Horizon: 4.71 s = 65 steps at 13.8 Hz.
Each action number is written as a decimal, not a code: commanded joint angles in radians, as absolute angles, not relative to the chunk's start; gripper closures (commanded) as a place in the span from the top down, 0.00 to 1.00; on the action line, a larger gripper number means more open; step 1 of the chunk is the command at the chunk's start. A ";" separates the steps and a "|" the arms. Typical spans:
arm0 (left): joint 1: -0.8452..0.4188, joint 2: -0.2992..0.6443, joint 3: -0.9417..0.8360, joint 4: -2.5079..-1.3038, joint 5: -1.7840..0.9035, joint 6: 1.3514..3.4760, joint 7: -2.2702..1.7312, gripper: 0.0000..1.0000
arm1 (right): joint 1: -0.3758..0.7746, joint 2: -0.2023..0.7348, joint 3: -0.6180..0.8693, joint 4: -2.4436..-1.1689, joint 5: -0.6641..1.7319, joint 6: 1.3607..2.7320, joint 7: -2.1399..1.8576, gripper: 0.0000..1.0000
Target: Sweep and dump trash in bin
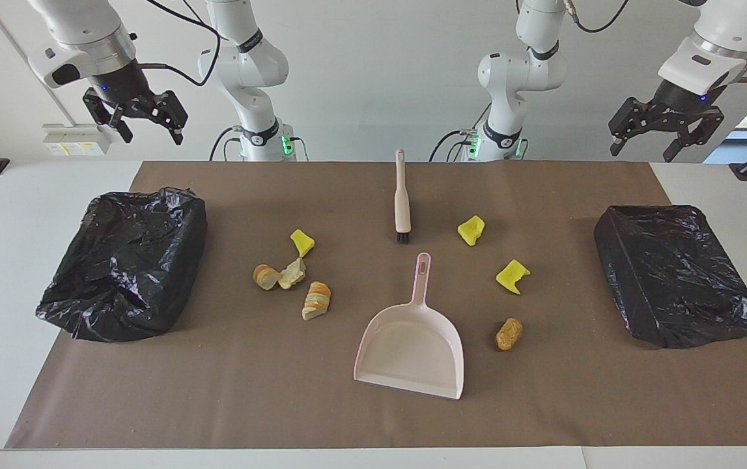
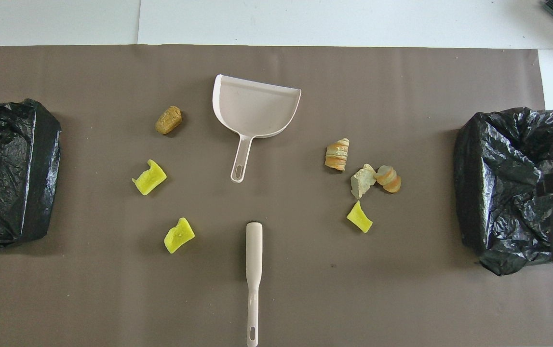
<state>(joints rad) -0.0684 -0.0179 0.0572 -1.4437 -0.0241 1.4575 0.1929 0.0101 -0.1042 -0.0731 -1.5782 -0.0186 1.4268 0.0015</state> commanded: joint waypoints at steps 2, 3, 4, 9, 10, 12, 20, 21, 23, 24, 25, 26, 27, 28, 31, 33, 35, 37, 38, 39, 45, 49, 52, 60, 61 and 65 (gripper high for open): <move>-0.063 -0.031 0.054 -1.447 -0.018 1.450 0.179 1.00 | 0.008 -0.113 -0.071 -1.574 -0.006 1.408 -0.008 1.00; -0.064 -0.031 0.054 -1.447 -0.020 1.450 0.179 1.00 | 0.015 -0.127 -0.052 -1.581 -0.049 1.411 -0.003 1.00; -0.064 -0.031 0.054 -1.447 -0.018 1.450 0.179 1.00 | 0.023 -0.129 -0.048 -1.582 -0.099 1.416 -0.003 1.00; -0.064 -0.031 0.054 -1.447 -0.020 1.451 0.186 1.00 | 0.023 -0.121 -0.048 -1.618 -0.002 1.469 -0.005 1.00; -0.066 -0.031 0.054 -1.447 -0.021 1.451 0.192 1.00 | 0.025 -0.121 -0.043 -1.643 0.006 1.504 -0.008 1.00; -0.072 -0.031 0.054 -1.447 -0.025 1.451 0.184 1.00 | 0.044 -0.097 -0.041 -1.658 0.006 1.563 -0.008 1.00; -0.092 -0.096 0.038 -1.560 -0.038 1.483 0.178 1.00 | 0.084 -0.045 -0.041 -1.667 0.008 1.614 -0.003 1.00; -0.100 -0.113 0.038 -1.612 -0.064 1.518 0.179 1.00 | 0.077 -0.043 -0.041 -1.672 0.009 1.623 -0.006 1.00; -0.144 -0.149 0.038 -1.692 -0.075 1.575 0.173 1.00 | 0.074 -0.038 -0.041 -1.674 0.009 1.644 -0.006 1.00; -0.175 -0.159 0.038 -1.725 -0.075 1.591 0.170 1.00 | 0.075 -0.035 -0.041 -1.674 0.009 1.649 -0.005 1.00; -0.205 -0.167 0.037 -1.758 -0.075 1.604 0.155 1.00 | 0.074 -0.031 -0.041 -1.674 0.009 1.651 -0.005 1.00; -0.251 -0.173 0.038 -1.797 -0.075 1.629 0.120 1.00 | 0.075 -0.031 -0.041 -1.674 0.009 1.649 -0.005 1.00; -0.297 -0.178 0.038 -1.845 -0.075 1.666 0.065 1.00 | 0.075 -0.032 -0.041 -1.674 0.009 1.644 -0.006 1.00; -0.342 -0.186 0.038 -1.891 -0.075 1.711 0.017 1.00 | 0.075 -0.035 -0.041 -1.683 0.009 1.644 -0.006 1.00; -0.457 -0.227 0.037 -2.009 -0.075 1.781 -0.096 1.00 | 0.078 -0.038 -0.041 -1.693 0.009 1.646 -0.005 1.00; -0.527 -0.252 0.034 -2.080 -0.075 1.808 -0.156 1.00 | 0.078 -0.035 -0.041 -1.695 0.009 1.646 -0.005 1.00; -0.592 -0.255 0.034 -2.123 -0.075 1.857 -0.239 1.00 | 0.077 -0.034 -0.041 -1.695 0.009 1.646 -0.006 1.00; -0.658 -0.256 0.034 -2.193 -0.075 1.920 -0.308 1.00 | 0.074 -0.032 -0.041 -1.690 0.009 1.635 -0.017 1.00; -0.690 -0.259 0.034 -2.232 -0.075 1.943 -0.352 1.00 | 0.074 -0.029 -0.041 -1.684 0.008 1.635 -0.040 1.00; -0.728 -0.258 0.034 -2.259 -0.075 1.960 -0.379 1.00 | 0.081 -0.028 -0.041 -1.678 -0.009 1.629 -0.054 1.00; -0.942 -0.161 0.034 -2.411 -0.075 2.203 -0.596 1.00 | 0.075 -0.046 -0.041 -1.741 0.012 1.618 -0.002 1.00; -0.998 -0.135 0.031 -2.437 -0.077 2.230 -0.683 0.87 | 0.075 -0.043 -0.041 -1.743 0.012 1.621 -0.011 1.00; -0.999 -0.135 0.031 -2.444 -0.089 2.227 -0.678 0.68 | 0.074 -0.041 -0.041 -1.743 0.012 1.629 -0.012 1.00; -0.996 -0.137 0.034 -2.438 -0.198 2.148 -0.678 0.04 | 0.077 -0.049 -0.041 -1.763 0.012 1.626 -0.066 1.00; -0.994 -0.137 0.035 -2.431 -0.198 2.125 -0.675 0.00 | 0.077 -0.045 -0.041 -1.761 0.012 1.640 -0.066 1.00; -0.887 -0.169 0.043 -2.335 -0.132 1.952 -0.678 0.00 | 0.074 -0.043 -0.041 -1.763 0.012 1.647 -0.069 1.00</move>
<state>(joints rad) -0.9587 -0.1313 0.0401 -2.3924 -0.1729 2.0640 -0.6722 0.0855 -0.0276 -0.0451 -1.7368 -0.0116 1.6238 -0.0440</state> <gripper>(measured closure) 0.736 0.000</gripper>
